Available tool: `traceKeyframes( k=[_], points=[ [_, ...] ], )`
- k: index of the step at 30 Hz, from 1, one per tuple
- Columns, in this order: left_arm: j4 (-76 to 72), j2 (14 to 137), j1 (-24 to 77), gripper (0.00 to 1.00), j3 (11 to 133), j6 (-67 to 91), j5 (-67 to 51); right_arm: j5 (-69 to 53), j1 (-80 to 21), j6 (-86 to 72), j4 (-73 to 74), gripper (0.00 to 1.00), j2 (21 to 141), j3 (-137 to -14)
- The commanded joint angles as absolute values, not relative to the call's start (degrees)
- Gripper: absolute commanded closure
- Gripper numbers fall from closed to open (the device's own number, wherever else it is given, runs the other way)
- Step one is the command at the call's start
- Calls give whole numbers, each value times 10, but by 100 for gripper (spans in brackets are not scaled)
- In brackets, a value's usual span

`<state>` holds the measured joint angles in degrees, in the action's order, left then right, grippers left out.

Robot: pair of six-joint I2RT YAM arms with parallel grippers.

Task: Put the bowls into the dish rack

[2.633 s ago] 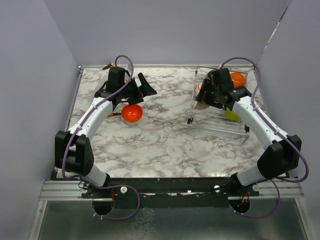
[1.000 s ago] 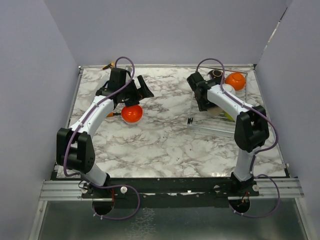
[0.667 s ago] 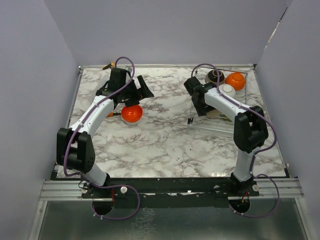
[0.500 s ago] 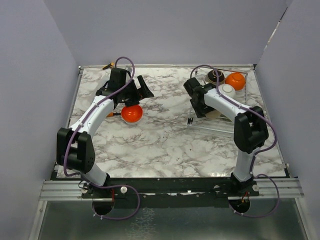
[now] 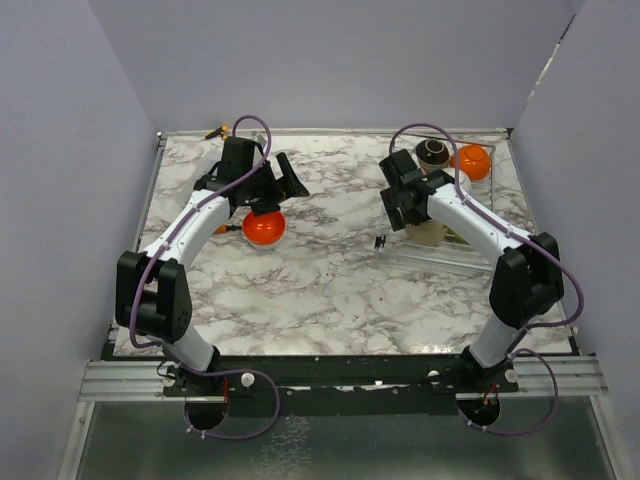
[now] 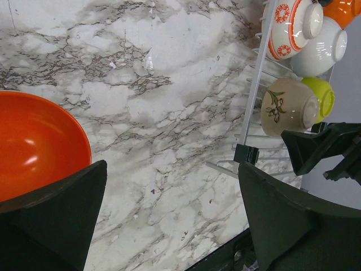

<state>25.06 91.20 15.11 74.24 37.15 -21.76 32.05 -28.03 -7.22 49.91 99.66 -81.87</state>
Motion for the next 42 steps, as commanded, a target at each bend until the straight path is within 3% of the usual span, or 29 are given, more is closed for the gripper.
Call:
traceKeyframes(
  k=[1, 8, 13, 19, 42],
  points=[
    [253, 925, 149, 1, 756, 374, -240, 279, -282, -78, 463, 0, 969, -798],
    [253, 927, 149, 1, 756, 375, -243, 288, -282, -140, 461, 2, 953, -784],
    [253, 922, 147, 1, 751, 375, -241, 323, -279, -266, 485, 11, 930, -774],
    [264, 912, 147, 1, 745, 365, -219, 282, -266, -333, 471, 22, 924, -726],
    [395, 867, 84, 4, 697, 354, -5, 282, -194, -313, 346, 31, 995, -719]
  ],
)
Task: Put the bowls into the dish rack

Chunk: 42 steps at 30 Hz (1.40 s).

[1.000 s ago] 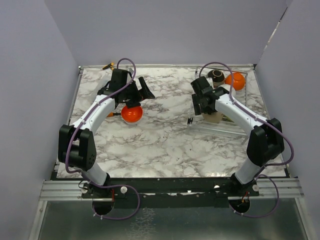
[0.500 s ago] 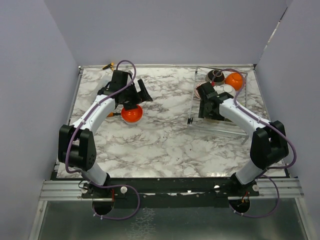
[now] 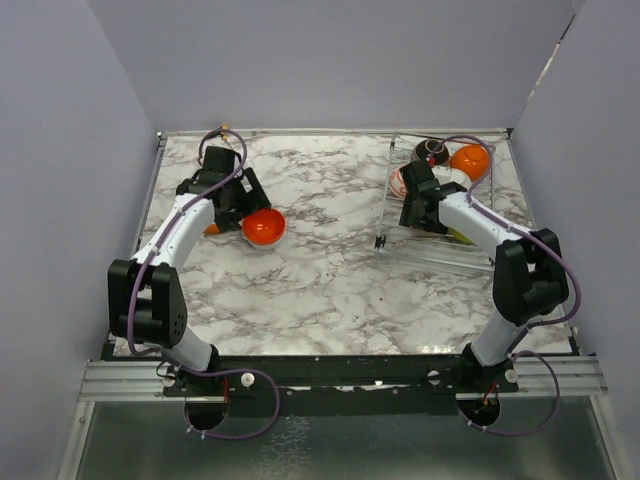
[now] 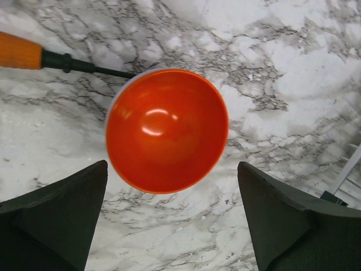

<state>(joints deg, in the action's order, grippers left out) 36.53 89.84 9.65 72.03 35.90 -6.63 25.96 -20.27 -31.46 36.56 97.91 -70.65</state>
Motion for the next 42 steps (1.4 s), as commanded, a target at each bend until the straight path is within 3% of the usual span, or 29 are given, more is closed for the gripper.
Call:
traceKeyframes(
  k=[1, 6, 10, 21, 22, 26, 30, 42],
  points=[
    [398, 863, 80, 6, 691, 352, 15, 286, -191, -318, 350, 31, 997, -721],
    [401, 847, 65, 11, 652, 351, 44, 279, -181, -311, 335, 31, 1000, -717],
    [383, 853, 62, 14, 634, 341, 15, 181, -181, -230, 299, 31, 988, -723],
    [359, 914, 62, 48, 634, 329, -35, 97, -181, -207, 365, 25, 897, -718],
    [359, 919, 62, 52, 636, 326, -36, 96, -181, -209, 369, 25, 889, -718],
    [360, 931, 62, 81, 649, 313, -36, 87, -181, -217, 382, 23, 860, -723],
    [372, 934, 62, 98, 668, 301, -24, 78, -181, -220, 388, 22, 835, -728],
    [385, 932, 61, 100, 719, 282, -63, 46, -181, -229, 385, 22, 826, -739]
  ],
)
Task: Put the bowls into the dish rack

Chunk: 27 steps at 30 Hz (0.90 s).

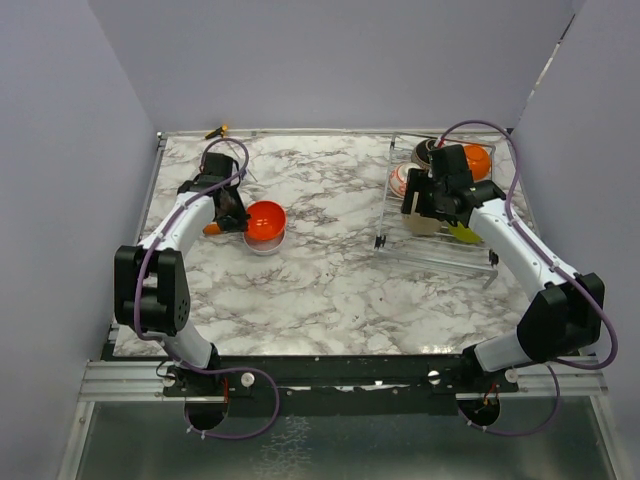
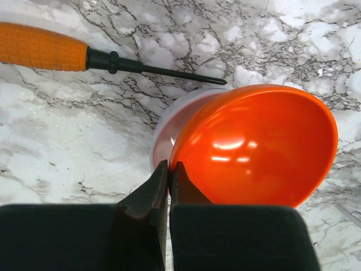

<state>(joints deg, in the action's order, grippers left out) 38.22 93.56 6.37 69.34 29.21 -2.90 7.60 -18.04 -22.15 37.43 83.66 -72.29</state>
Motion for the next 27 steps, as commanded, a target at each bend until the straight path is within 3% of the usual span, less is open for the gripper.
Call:
traceKeyframes(
  k=[1, 7, 13, 17, 27],
  points=[
    [385, 930, 62, 100, 721, 282, -68, 40, -181, -233, 383, 22, 827, -741],
    [361, 903, 62, 100, 724, 299, -91, -87, -181, -235, 344, 11, 823, -731],
    [296, 885, 66, 100, 737, 340, -227, -258, -181, -289, 221, 0, 807, -693],
    [217, 864, 69, 100, 729, 416, -319, -358, -186, -329, 173, 0, 837, -727],
    [134, 847, 83, 100, 720, 514, -389, -454, -233, -433, 65, 0, 915, -794]
  ],
)
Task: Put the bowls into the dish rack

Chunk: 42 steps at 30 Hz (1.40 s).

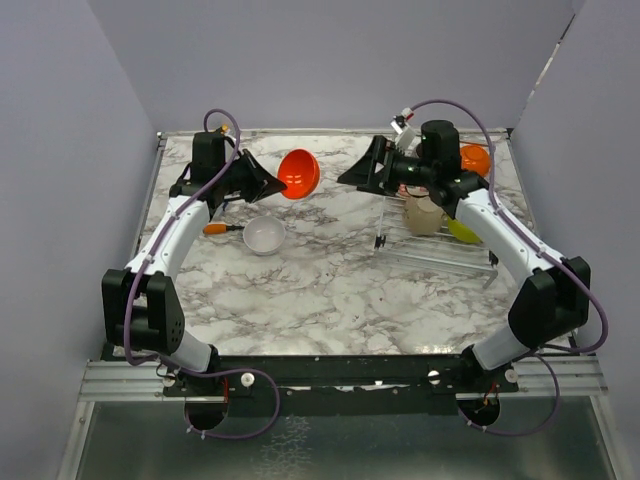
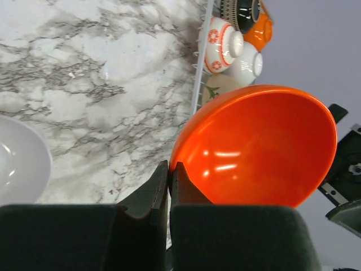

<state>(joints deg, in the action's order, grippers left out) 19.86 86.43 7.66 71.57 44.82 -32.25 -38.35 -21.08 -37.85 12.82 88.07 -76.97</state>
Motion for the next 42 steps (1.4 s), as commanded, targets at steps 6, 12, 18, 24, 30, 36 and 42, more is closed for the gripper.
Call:
traceKeyframes(
  k=[6, 12, 18, 24, 30, 36, 42],
  points=[
    [98, 842, 88, 100, 701, 560, -406, -445, -270, -451, 56, 0, 958, -838],
    [92, 840, 91, 100, 689, 567, -410, -407, -287, -481, 5, 0, 968, -824],
    [85, 842, 93, 100, 676, 575, -416, -374, -289, -468, -28, 3, 978, -822],
    [83, 844, 93, 100, 672, 575, -420, -356, -289, -444, -1, 10, 992, -831],
    [83, 849, 92, 100, 667, 572, -422, -348, -291, -433, -1, 5, 992, -834],
    [82, 853, 93, 100, 662, 568, -427, -352, -294, -442, -1, 14, 1001, -838],
    [82, 852, 93, 100, 656, 560, -424, -356, -296, -459, -1, 27, 1007, -841]
  ],
)
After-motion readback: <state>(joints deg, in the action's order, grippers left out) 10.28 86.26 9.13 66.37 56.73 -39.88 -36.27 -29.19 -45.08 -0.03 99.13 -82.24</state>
